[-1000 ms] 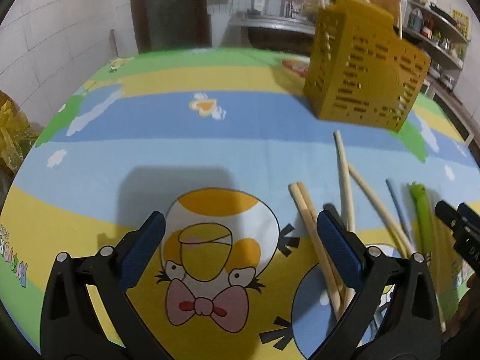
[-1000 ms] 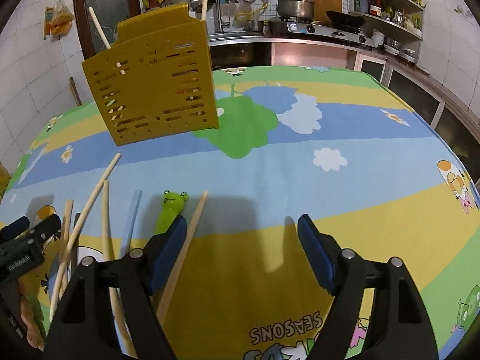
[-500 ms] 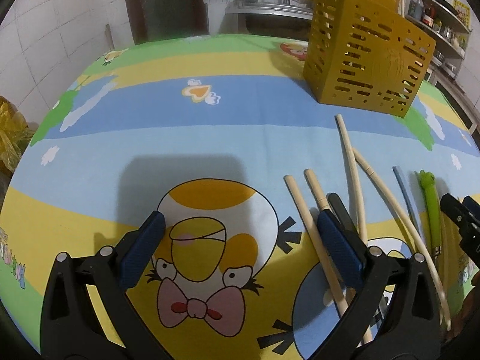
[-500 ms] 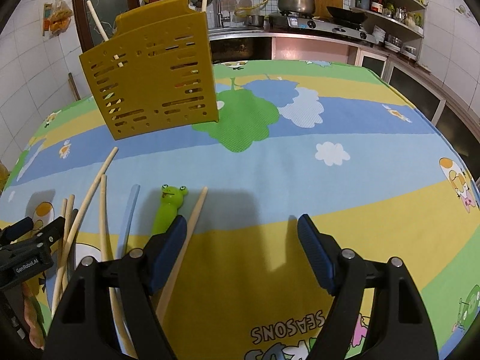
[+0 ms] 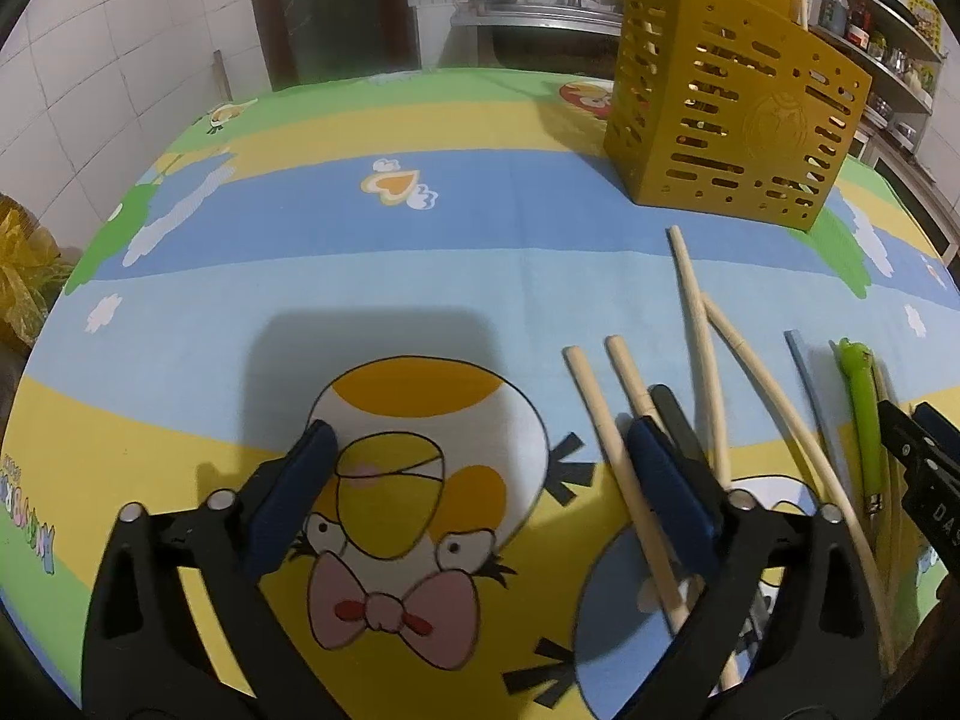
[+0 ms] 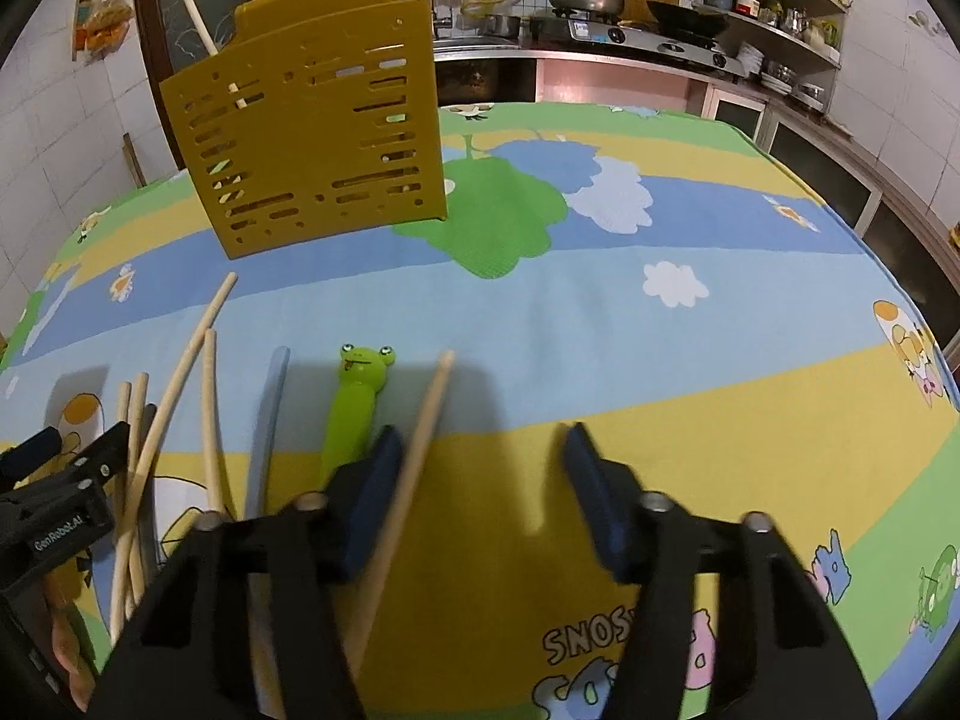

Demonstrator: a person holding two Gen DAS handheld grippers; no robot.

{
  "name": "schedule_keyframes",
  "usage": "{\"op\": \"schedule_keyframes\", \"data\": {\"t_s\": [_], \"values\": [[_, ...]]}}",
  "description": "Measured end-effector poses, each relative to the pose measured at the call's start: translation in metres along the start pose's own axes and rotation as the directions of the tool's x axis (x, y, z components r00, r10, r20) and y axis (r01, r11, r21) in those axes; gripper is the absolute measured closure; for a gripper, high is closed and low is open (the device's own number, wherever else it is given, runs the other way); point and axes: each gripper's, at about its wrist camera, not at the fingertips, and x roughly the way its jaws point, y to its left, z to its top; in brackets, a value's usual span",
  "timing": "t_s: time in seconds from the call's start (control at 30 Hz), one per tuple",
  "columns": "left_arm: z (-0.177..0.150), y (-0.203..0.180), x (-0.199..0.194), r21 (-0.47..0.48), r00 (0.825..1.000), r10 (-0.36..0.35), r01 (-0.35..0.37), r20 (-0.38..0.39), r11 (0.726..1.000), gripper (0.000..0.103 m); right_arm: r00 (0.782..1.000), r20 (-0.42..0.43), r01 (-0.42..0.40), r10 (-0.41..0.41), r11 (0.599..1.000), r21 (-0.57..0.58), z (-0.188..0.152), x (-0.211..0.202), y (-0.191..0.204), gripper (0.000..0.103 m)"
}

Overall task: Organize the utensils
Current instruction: 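Close the left tool on a chopstick while the right tool grasps another, then raise both held chopsticks above the yellow utensil holder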

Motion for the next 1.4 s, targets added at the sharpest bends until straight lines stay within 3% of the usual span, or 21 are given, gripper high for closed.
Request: {"op": "schedule_keyframes", "data": {"t_s": [0.13,0.43,0.63,0.87,1.07,1.17,1.4], "values": [[-0.001,-0.011,-0.006,0.023,1.0,-0.009,0.009,-0.007,1.0,0.039,1.0,-0.003,-0.002,0.002,1.0,0.004,0.0,-0.001,0.003,0.064],[0.01,-0.017,-0.004,-0.011,0.997,-0.061,0.06,-0.044,0.998,0.07,0.999,-0.033,-0.015,0.016,0.999,0.038,0.011,0.005,0.009,0.089],[0.012,-0.016,-0.005,-0.022,0.996,-0.085,0.084,-0.03,0.996,0.095,0.999,-0.032,-0.031,0.032,0.999,0.043,0.015,0.007,0.006,0.097],[0.011,-0.013,-0.01,-0.06,0.994,-0.111,0.11,-0.011,0.992,0.099,0.996,0.021,-0.083,0.082,0.992,0.09,0.015,-0.007,-0.008,0.097],[0.012,-0.013,-0.047,-0.044,0.986,-0.11,0.116,0.124,0.992,0.099,0.984,0.116,-0.145,0.132,0.984,0.106,0.021,-0.029,-0.022,0.097],[0.014,-0.009,-0.067,-0.049,0.976,-0.106,0.117,0.192,0.992,0.099,0.964,0.191,-0.206,0.186,0.974,0.094,0.023,-0.047,-0.029,0.097],[0.013,0.004,-0.117,-0.063,0.924,-0.107,0.14,0.367,0.988,0.099,0.904,0.357,-0.259,0.237,0.966,0.013,0.019,-0.09,-0.032,0.097]]}}
